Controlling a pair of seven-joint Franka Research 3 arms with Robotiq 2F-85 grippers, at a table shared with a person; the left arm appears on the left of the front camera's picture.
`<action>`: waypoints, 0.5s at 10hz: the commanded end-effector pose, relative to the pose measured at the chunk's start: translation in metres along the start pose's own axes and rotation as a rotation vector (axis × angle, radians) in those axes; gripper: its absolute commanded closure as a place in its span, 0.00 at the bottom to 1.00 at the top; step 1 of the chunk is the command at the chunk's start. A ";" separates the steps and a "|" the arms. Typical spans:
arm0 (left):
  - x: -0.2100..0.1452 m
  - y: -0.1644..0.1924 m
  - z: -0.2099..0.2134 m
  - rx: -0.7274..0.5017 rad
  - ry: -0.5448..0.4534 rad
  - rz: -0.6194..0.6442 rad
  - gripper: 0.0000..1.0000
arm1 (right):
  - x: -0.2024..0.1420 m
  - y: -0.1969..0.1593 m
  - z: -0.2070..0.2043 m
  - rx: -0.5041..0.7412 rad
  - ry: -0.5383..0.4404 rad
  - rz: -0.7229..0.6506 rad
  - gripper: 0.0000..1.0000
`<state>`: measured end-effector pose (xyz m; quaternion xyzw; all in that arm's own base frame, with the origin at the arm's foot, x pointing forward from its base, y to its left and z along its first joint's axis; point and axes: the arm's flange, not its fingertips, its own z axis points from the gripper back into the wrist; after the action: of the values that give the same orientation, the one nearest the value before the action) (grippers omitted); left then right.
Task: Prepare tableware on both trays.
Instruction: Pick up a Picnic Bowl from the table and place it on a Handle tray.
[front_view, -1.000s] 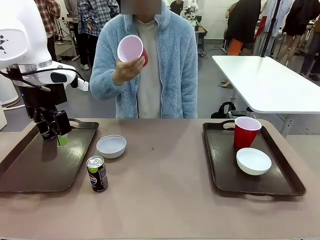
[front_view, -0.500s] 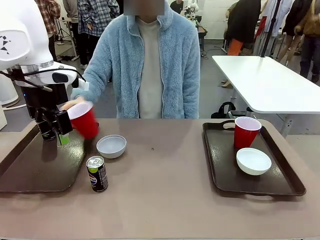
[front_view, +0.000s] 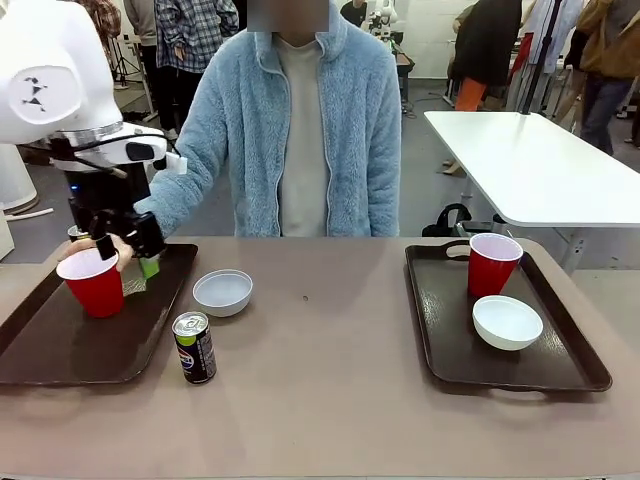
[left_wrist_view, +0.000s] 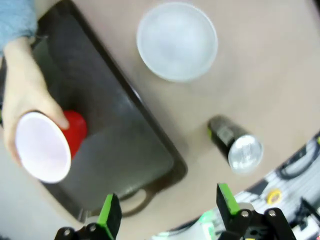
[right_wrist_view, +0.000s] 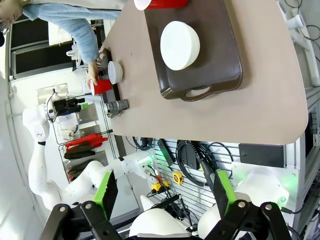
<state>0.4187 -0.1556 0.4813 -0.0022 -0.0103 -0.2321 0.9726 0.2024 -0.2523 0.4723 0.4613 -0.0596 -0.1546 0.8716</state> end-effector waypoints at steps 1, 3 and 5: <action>0.050 0.002 -0.013 0.009 -0.036 0.130 0.00 | -0.002 0.001 0.000 0.019 -0.008 0.014 0.00; 0.089 0.008 -0.042 0.001 -0.062 0.268 0.00 | -0.002 0.001 0.000 0.019 -0.008 0.014 0.00; 0.106 0.007 -0.076 0.021 -0.074 0.343 0.00 | -0.002 0.001 0.000 0.019 -0.008 0.014 0.00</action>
<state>0.5122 -0.1896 0.4151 -0.0244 -0.0364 -0.0883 0.9951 0.2022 -0.2522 0.4726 0.4612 -0.0598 -0.1545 0.8717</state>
